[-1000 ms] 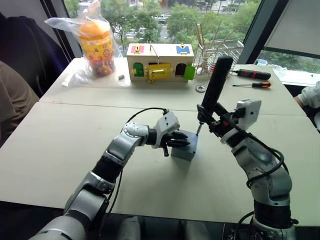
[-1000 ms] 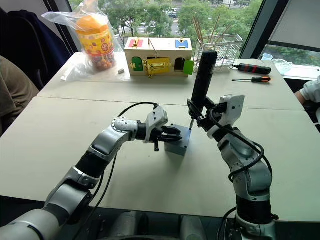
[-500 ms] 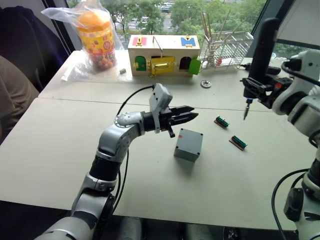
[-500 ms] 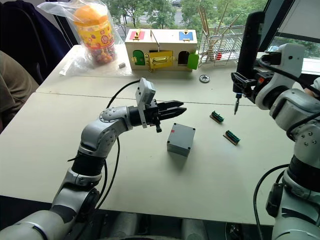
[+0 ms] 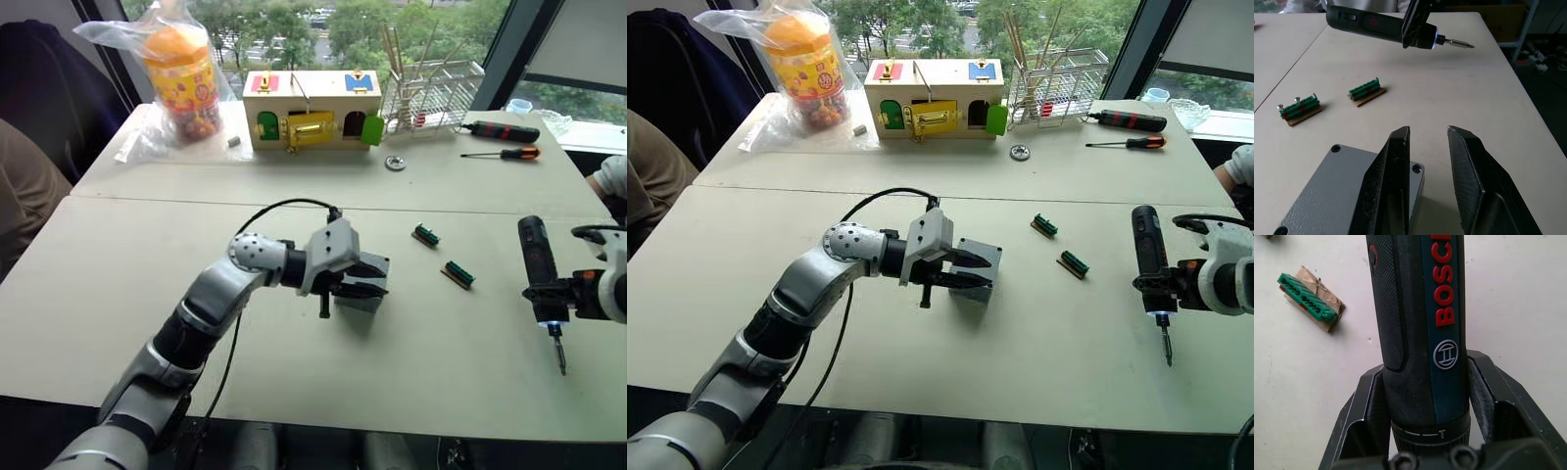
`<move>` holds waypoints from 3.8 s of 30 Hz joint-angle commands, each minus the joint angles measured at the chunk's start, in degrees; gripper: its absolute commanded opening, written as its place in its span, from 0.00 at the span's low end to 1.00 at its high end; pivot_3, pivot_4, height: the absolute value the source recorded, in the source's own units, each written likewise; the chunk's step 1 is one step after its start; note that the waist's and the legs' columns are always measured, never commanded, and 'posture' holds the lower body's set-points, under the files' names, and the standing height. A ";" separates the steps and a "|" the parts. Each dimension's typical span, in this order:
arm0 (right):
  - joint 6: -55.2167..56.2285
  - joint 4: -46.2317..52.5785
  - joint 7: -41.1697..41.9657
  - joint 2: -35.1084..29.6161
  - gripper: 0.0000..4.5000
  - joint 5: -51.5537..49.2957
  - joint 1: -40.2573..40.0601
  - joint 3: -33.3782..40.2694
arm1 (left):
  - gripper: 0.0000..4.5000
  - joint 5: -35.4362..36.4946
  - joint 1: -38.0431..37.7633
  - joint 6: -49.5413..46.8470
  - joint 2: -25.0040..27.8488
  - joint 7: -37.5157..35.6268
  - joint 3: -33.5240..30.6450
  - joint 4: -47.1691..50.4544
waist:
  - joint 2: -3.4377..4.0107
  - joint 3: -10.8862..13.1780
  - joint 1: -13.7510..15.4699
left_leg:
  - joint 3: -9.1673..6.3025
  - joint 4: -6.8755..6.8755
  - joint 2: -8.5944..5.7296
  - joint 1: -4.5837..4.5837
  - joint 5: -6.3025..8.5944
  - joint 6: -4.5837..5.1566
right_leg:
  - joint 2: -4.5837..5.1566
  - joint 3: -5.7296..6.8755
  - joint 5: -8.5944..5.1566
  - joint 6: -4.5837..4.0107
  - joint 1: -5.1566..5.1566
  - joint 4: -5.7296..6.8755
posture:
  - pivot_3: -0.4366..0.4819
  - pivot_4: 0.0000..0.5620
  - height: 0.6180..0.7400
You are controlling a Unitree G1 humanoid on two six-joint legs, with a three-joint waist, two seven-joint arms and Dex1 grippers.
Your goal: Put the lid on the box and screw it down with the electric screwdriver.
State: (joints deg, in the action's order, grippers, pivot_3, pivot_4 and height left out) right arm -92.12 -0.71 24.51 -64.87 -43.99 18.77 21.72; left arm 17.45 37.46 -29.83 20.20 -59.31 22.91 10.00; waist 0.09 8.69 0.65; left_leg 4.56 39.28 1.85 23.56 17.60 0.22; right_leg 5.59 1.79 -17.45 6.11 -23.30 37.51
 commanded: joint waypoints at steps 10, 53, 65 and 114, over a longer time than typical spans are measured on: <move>-0.34 -4.08 2.50 1.54 0.40 1.96 1.37 -2.22 | 0.27 0.43 -1.88 0.18 0.64 1.79 -1.32 2.79 | 0.00 0.00 0.05 | 0.00 0.05 -0.01 -0.02 -0.07 -0.09 | 0.01 -0.06 0.04 0.06 0.05 0.00 | 0.48 0.27 0.74; 25.96 30.80 10.51 18.02 0.99 6.07 -1.63 -26.92 | 0.27 -12.28 4.21 11.02 -0.44 2.08 -0.09 -23.41 | -0.17 0.11 0.11 | -0.09 0.87 -0.10 0.43 0.12 0.24 | 0.01 -0.04 0.35 0.55 0.08 -0.08 | 0.48 0.27 0.74; 22.37 36.05 9.69 22.37 0.99 4.43 -0.68 -29.49 | 0.27 -16.96 11.46 20.25 -8.63 1.67 0.32 -39.62 | -0.18 0.11 0.12 | -0.10 0.91 -0.14 0.45 0.17 0.34 | 0.01 -0.02 0.35 0.56 0.09 -0.08 | 0.48 0.27 0.74; 31.55 34.38 20.41 10.85 0.99 17.36 -6.84 -24.05 | 0.27 -19.75 0.81 3.90 -0.28 1.67 0.31 -14.71 | -0.18 0.10 0.36 | -0.10 0.98 -0.08 0.48 0.09 0.19 | 0.02 -0.02 0.36 0.56 0.07 -0.01 | 0.48 0.27 0.74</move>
State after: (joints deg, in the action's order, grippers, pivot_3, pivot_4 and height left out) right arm -59.44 31.46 44.93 -51.72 -25.38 13.57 -9.22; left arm -3.97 38.37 -24.60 18.46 -56.53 24.60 -8.61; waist -0.09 8.80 1.01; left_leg 4.43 40.26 1.77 24.07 17.69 0.42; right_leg 5.63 1.78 -17.09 6.67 -23.23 37.48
